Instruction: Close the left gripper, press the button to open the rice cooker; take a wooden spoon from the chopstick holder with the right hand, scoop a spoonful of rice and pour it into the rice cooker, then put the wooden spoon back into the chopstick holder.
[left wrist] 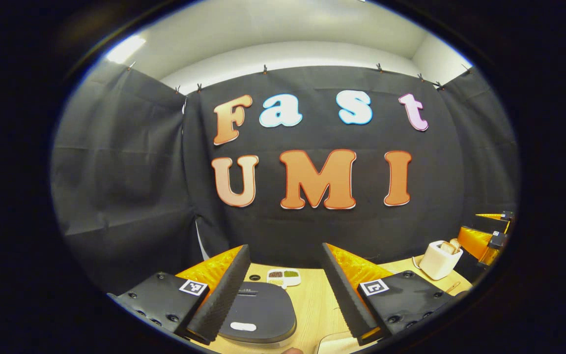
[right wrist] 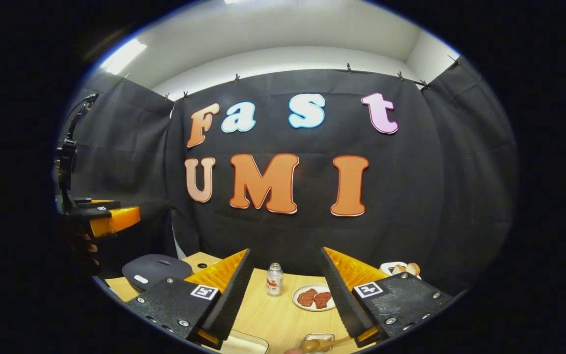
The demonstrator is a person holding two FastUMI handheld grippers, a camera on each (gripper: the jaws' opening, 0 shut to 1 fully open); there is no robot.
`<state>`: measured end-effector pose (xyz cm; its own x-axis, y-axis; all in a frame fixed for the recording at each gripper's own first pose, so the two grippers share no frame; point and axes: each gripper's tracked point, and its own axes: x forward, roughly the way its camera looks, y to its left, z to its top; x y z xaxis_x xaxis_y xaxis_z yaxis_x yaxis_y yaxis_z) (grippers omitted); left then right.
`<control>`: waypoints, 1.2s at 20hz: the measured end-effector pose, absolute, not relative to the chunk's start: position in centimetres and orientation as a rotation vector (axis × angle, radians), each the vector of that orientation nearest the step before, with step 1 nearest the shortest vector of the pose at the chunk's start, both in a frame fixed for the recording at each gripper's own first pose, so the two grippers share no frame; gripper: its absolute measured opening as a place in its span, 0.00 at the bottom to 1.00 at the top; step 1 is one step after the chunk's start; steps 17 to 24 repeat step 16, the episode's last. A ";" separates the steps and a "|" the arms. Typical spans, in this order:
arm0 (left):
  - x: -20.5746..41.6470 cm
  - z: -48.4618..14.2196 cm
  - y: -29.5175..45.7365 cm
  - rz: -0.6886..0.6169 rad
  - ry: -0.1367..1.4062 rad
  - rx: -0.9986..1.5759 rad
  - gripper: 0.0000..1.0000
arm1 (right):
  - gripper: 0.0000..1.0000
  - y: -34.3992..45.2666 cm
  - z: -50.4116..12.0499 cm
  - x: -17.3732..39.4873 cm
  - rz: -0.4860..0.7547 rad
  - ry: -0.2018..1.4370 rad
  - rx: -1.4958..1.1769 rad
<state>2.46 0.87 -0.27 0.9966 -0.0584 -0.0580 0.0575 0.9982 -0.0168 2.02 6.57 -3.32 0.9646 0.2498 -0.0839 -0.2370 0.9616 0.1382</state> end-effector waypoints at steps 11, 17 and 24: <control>0.6 1.1 -2.6 -0.117 -0.079 0.079 0.97 | 0.85 7.5 -2.5 0.9 0.273 0.049 0.144; 0.4 1.3 -2.8 -0.128 -0.074 0.062 0.97 | 0.90 7.6 -2.1 0.6 0.278 0.037 0.147; 0.4 1.3 -2.8 -0.128 -0.074 0.062 0.97 | 0.90 7.6 -2.1 0.6 0.278 0.037 0.147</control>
